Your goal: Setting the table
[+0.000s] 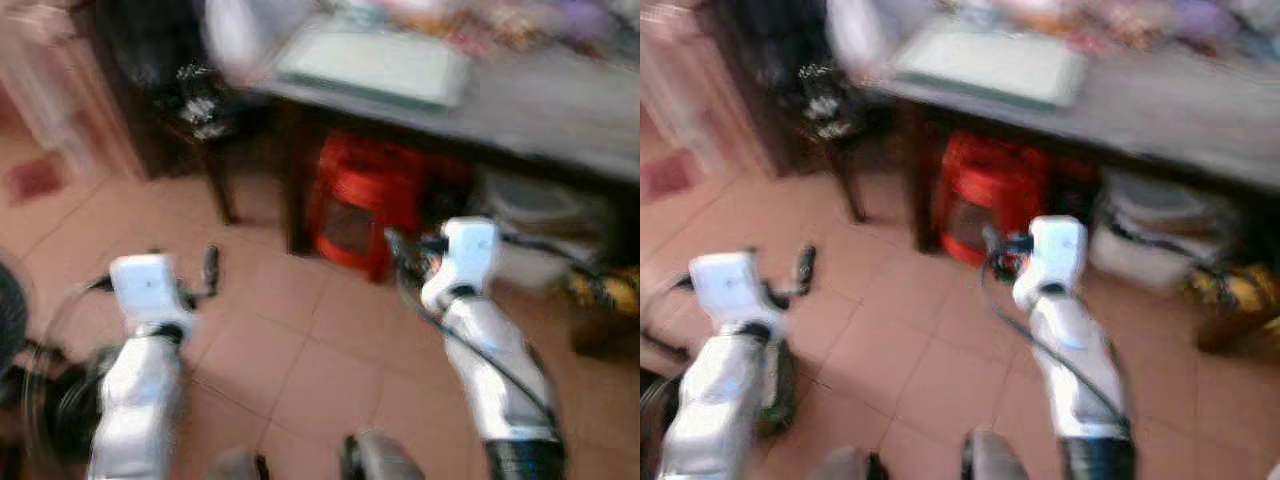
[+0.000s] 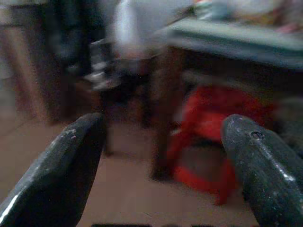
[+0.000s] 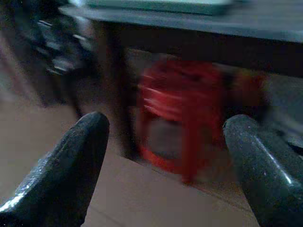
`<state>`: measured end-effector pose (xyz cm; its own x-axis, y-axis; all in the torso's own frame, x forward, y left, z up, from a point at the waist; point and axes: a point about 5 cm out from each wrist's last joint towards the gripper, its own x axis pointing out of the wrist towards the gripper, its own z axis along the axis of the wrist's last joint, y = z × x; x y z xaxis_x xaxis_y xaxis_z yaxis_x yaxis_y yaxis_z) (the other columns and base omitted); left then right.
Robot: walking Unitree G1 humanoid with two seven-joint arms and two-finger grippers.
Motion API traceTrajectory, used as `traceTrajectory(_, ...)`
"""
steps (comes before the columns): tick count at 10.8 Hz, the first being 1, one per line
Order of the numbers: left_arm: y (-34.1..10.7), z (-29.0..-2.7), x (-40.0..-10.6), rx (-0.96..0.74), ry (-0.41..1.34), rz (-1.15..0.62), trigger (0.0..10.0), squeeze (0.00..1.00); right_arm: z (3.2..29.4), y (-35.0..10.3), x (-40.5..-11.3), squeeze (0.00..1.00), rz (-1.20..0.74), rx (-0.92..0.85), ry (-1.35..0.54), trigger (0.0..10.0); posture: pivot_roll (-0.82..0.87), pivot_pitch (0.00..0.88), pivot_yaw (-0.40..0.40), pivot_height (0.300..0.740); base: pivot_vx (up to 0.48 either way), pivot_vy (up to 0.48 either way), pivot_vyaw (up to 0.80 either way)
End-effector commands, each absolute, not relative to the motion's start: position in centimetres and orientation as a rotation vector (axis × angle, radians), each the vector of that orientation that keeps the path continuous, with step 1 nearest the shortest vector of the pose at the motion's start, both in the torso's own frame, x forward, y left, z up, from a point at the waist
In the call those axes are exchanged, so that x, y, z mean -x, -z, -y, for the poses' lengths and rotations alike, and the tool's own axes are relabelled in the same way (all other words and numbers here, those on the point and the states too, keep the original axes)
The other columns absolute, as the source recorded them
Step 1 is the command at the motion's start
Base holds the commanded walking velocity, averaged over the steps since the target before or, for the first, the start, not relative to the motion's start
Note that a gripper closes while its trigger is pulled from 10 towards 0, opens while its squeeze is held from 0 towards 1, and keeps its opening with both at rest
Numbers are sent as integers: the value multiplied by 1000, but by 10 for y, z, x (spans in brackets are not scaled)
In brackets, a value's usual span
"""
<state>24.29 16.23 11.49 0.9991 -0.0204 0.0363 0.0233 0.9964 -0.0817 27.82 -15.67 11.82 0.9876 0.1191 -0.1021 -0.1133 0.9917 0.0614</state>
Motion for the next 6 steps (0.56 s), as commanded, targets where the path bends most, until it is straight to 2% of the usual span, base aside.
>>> traceTrajectory(1, -115, -172, -240, 71, -17, 37, 10000, 0, 152, -124, -279, 0, -86, -73, -126, 10000, -11, 115, 2, 740, 0, 0, -781)
traceTrajectory(3, -116, -166, -236, 102, 16, 44, 10000, 0, 152, -127, -276, 0, -59, -63, -129, 10000, -9, 114, -2, 740, 0, 0, -781)
traceTrajectory(6, -110, -163, -233, 63, -3, 28, 10000, 0, 155, -127, -272, 0, -46, -66, -104, 10000, -6, 72, -2, 740, 0, 0, -788)
